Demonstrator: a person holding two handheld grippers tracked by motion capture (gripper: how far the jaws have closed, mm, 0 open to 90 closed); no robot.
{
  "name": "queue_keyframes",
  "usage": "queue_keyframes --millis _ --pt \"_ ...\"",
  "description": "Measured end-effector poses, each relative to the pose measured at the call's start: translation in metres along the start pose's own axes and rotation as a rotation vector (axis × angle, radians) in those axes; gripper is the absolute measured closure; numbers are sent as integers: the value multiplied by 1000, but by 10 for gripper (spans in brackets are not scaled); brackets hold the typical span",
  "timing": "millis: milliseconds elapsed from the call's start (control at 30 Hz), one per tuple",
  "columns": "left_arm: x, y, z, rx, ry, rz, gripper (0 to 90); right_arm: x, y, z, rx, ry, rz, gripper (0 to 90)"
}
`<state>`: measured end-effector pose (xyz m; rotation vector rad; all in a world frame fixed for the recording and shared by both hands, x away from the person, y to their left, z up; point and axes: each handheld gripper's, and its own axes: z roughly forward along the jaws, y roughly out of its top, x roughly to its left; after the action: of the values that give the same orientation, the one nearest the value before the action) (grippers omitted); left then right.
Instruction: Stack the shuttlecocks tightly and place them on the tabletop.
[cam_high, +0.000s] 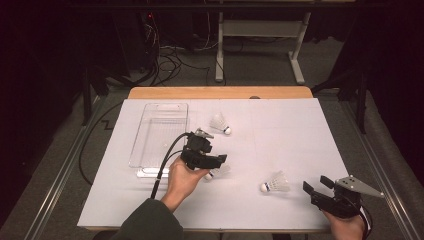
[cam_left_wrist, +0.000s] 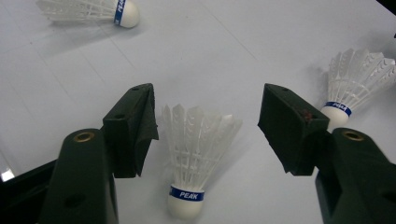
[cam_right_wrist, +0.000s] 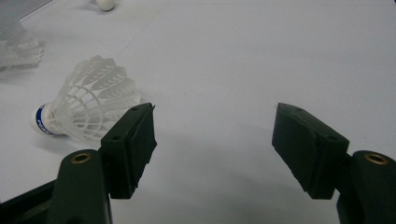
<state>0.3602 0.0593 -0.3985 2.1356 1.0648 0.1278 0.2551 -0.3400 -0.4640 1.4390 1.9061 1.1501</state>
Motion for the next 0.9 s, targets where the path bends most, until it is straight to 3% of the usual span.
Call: queue_keyframes --millis 567,900 --pt "-4 15 26 70 53 -21 359 0 0 1 3 3 1 308" --pt "-1 15 34 118 83 -41 371 0 0 0 0 6 3 308"
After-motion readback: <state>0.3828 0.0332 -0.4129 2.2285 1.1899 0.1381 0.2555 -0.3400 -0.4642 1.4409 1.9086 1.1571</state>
